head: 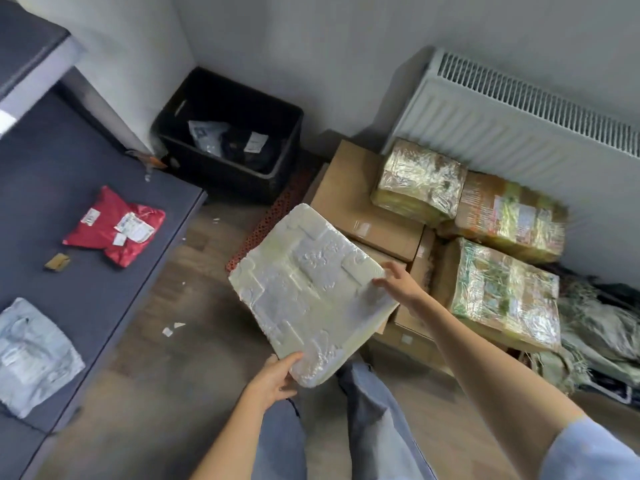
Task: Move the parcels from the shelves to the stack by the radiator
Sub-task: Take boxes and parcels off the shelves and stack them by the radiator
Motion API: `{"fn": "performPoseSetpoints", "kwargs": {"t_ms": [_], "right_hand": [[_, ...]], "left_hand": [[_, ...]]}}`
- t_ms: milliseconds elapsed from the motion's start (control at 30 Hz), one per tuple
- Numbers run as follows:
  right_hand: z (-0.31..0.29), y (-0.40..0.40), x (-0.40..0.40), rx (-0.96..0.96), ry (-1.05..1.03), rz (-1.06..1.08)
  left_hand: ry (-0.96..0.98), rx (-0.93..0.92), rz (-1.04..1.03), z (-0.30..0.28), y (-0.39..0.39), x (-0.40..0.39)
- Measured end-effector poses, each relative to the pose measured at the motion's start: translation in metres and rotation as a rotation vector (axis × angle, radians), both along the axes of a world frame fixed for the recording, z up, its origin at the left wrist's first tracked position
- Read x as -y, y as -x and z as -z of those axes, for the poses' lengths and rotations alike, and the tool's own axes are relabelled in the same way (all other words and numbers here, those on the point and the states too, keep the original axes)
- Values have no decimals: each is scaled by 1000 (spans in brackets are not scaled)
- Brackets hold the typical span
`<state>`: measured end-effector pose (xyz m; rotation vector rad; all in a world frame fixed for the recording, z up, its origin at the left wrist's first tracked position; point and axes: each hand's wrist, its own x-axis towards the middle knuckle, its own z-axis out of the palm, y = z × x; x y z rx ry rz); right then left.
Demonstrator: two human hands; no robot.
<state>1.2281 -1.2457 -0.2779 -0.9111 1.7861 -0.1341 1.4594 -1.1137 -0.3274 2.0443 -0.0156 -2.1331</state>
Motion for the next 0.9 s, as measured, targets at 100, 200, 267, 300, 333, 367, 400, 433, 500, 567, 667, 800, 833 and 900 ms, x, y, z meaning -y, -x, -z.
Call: {"fn": "performPoseSetpoints", "kwargs": {"t_ms": [100,200,267,300,333,367,400,433,500,567,667,800,833,900], "right_hand": [[28,37,18,-55,14,-28],[49,87,39,-114,72,-46],[60,120,55,-118,94,-62],[63,135,64,-120,97,-81],[66,147,72,-128,109,-111],[68,158,80,-142,121,-143],[70,166,87,-160,136,-174],[72,173,94,-181,150,-194],[77,184,104,-231,169,-212],[81,195,109,-308,185,-209],[85,203,103,-323,239,-239],[93,188,83,-249,218,-318],[94,181,77,-245,192,-335],[93,165,64,-246,157,-358]], "left_hand": [[27,-11,-66,28,53,8],[60,-24,-149,50,120,22],[69,-7,-246,61,163,33],[59,6,-283,65,181,39],[48,18,-309,68,198,43],[40,26,-320,69,212,46],[34,21,-322,70,224,49],[31,9,-307,71,235,51],[42,-17,-256,71,253,59],[67,-37,-208,67,264,70],[115,-111,-62,59,273,87],[137,-198,137,54,269,104],[150,-194,181,50,263,103],[177,-170,224,41,243,96]]}}
